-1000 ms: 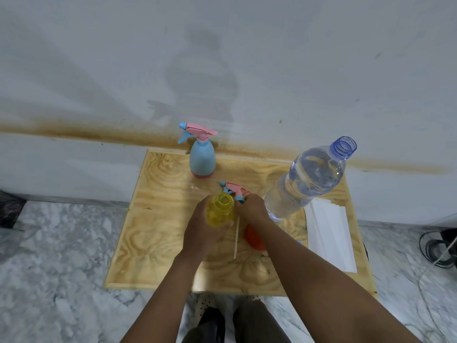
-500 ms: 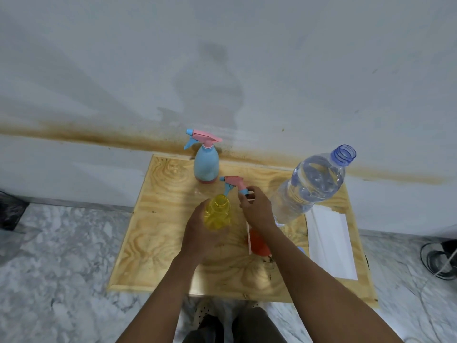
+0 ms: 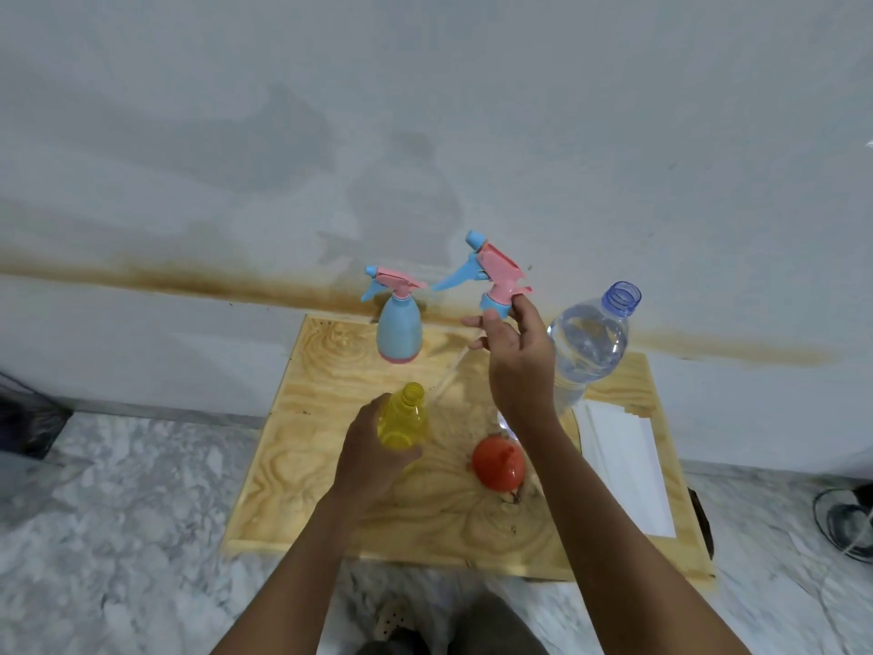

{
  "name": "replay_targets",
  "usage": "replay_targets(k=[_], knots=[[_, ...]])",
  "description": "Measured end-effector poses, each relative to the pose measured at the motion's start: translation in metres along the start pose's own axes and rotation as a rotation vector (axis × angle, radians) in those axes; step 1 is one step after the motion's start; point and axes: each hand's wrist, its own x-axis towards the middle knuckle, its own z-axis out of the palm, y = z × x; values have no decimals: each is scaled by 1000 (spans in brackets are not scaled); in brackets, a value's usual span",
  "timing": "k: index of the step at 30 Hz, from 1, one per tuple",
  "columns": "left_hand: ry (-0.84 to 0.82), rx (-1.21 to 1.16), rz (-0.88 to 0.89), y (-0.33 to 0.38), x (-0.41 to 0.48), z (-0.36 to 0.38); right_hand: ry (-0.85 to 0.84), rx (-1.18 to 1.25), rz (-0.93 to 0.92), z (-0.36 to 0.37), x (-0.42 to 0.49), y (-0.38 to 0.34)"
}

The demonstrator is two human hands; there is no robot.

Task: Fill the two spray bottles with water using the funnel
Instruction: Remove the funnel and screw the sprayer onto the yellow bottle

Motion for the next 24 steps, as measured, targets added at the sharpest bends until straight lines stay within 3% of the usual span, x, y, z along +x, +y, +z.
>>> replay_targets(k=[4,10,19,24], knots=[[-3,37,16,1,-6,-1,-17,56,-120,0,-4,-23],[-1,22,59,11,-14,-2,-73,85,-117,5,-12,-21],[28,-26,175,34,-18,-3,-241,3,59,6,-30,14],[36,-50,197,42,-17,-2,-233,-36,64,2,-32,25]])
